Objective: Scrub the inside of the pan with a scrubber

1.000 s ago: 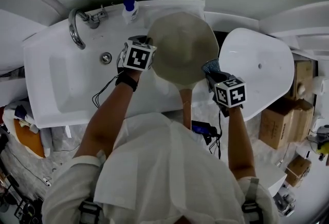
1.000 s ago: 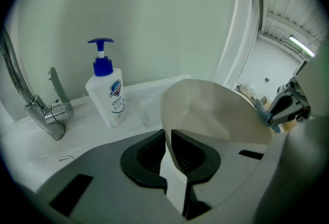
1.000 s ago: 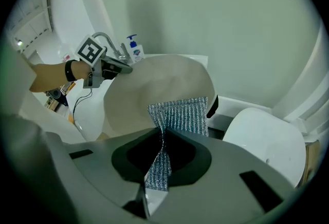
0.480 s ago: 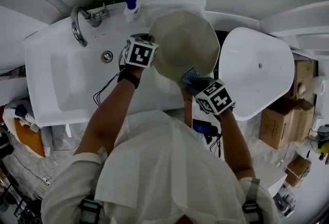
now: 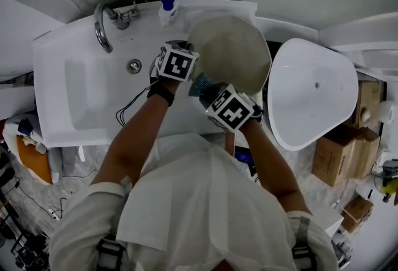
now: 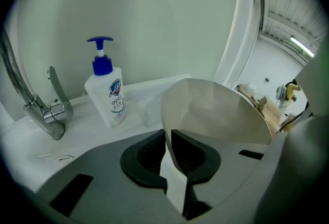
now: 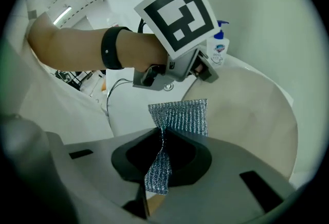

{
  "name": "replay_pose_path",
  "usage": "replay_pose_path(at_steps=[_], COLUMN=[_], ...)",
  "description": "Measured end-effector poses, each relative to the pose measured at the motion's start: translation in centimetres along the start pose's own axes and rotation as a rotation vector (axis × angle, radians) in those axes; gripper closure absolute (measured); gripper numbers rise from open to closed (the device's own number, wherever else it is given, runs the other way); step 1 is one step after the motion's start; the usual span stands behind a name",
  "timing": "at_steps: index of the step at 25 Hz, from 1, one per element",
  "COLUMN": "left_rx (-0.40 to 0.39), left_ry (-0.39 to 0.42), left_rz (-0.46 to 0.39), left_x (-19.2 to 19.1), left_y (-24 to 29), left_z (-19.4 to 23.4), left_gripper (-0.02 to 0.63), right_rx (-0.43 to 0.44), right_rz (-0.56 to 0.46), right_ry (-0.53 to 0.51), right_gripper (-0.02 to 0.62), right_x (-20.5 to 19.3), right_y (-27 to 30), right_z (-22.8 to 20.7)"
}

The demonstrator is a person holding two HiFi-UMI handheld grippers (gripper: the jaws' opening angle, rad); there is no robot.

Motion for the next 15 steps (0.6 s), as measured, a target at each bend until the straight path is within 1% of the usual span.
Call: replay_pose_path(at_steps=[4, 7, 9, 12, 15], left_rx=[0.003, -0.004, -0.013, -0.035, -0.078], left_ry=[-0.002, -0.002, 0.000, 0.007, 0.010], left_rz=[0.008, 0.006, 0.002, 0.005, 0.009], left_x=[-0.1, -0.1, -0.1, -0.1, 0.2], left_y=[-0.2, -0.1, 0.0, -0.1, -0.2], left_z=[0.2, 0.2, 0.2, 0.3, 0.6], left_gripper=[0.561, 0.561, 0.561, 0.557, 0.551], right_rx=[-0.015, -0.019, -0.029, -0.055, -0.061], right_rz=[-0.010, -0.017, 0.011, 0.090, 0.119], right_ry=[-0.017, -0.005, -0.016, -0.052, -0.039], right_gripper=[0.558, 0.558, 0.558, 0.558, 0.558], right_x=[1.9, 1.8, 0.7, -2.0, -3.9], right_y=[0.8, 0.7, 0.2, -1.0, -1.8], right_z=[-0.1, 0.0, 0.3, 0.7, 0.6])
Point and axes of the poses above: the fingertips, and each gripper's own axes: y forward along the fingers, z to its left, x out of its top, the point moved 5 cm from there along -y, backward along the fingers, and after that the axes turned 6 degrees about x, right-handed, at the moved point
